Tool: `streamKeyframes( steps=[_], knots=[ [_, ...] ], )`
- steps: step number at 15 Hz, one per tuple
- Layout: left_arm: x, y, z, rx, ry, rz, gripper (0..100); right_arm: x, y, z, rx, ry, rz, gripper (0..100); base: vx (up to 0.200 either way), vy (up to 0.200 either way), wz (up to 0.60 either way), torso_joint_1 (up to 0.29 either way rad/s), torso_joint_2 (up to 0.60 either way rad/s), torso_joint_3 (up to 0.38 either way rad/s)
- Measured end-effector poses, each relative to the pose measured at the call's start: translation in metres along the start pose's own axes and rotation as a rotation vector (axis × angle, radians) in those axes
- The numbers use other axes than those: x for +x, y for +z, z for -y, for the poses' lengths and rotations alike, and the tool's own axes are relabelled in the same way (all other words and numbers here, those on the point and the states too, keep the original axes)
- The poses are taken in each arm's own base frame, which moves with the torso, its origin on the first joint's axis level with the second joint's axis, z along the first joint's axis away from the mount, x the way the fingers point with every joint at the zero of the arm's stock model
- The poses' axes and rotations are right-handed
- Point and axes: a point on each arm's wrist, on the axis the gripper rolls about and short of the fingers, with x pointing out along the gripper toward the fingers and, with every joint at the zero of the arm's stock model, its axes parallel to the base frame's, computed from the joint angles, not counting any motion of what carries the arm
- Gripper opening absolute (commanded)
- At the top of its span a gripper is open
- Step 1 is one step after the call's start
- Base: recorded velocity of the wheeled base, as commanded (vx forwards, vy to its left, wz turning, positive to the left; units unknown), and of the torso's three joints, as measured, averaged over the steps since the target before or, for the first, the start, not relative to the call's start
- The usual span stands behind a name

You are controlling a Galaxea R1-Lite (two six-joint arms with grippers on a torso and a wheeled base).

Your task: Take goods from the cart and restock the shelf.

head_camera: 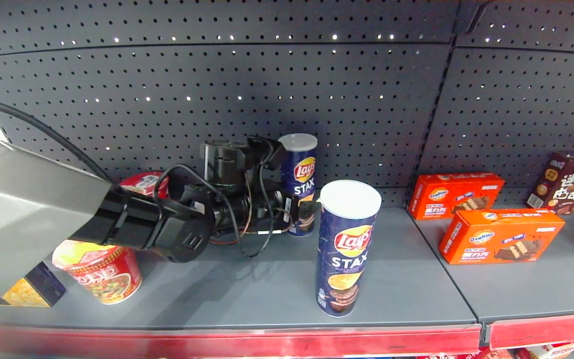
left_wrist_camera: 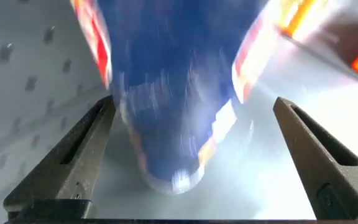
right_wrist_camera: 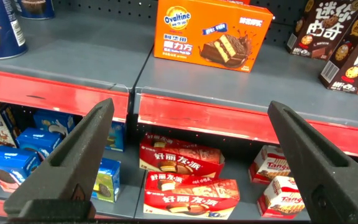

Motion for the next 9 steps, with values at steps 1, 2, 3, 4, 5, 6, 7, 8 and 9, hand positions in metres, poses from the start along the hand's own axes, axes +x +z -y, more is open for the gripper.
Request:
streamKeyframes(
  steps=[1, 2, 3, 4, 5, 6, 7, 8, 9],
  knots=[
    [-0.010, -0.002, 0.001, -0.003, 0.014, -0.012, 100, 0.000, 0.000, 0.000, 0.000, 0.000, 0.000, 100, 0.000, 0.000, 0.00, 0.000, 0.00, 0.000],
    [-0.020, -0.004, 0.003, -0.006, 0.024, -0.024, 100, 0.000, 0.000, 0.000, 0.000, 0.000, 0.000, 100, 0.000, 0.000, 0.00, 0.000, 0.00, 0.000],
    [-0.032, -0.004, 0.005, -0.007, 0.035, -0.028, 100, 0.000, 0.000, 0.000, 0.000, 0.000, 0.000, 100, 0.000, 0.000, 0.00, 0.000, 0.00, 0.000],
    [-0.045, -0.005, 0.008, -0.009, 0.054, -0.033, 100, 0.000, 0.000, 0.000, 0.000, 0.000, 0.000, 100, 0.000, 0.000, 0.00, 0.000, 0.00, 0.000],
    [-0.058, -0.005, 0.010, -0.009, 0.077, -0.033, 100, 0.000, 0.000, 0.000, 0.000, 0.000, 0.000, 100, 0.000, 0.000, 0.00, 0.000, 0.00, 0.000],
    [-0.072, -0.003, 0.013, -0.007, 0.098, -0.024, 100, 0.000, 0.000, 0.000, 0.000, 0.000, 0.000, 100, 0.000, 0.000, 0.00, 0.000, 0.00, 0.000],
    [-0.089, 0.000, 0.017, -0.004, 0.114, -0.005, 100, 0.000, 0.000, 0.000, 0.000, 0.000, 0.000, 100, 0.000, 0.000, 0.00, 0.000, 0.00, 0.000],
    [-0.105, 0.004, 0.020, -0.001, 0.127, 0.017, 100, 0.000, 0.000, 0.000, 0.000, 0.000, 0.000, 100, 0.000, 0.000, 0.00, 0.000, 0.00, 0.000],
    [-0.122, 0.010, 0.024, 0.003, 0.141, 0.047, 100, 0.000, 0.000, 0.000, 0.000, 0.000, 0.000, 100, 0.000, 0.000, 0.00, 0.000, 0.00, 0.000]
  ],
)
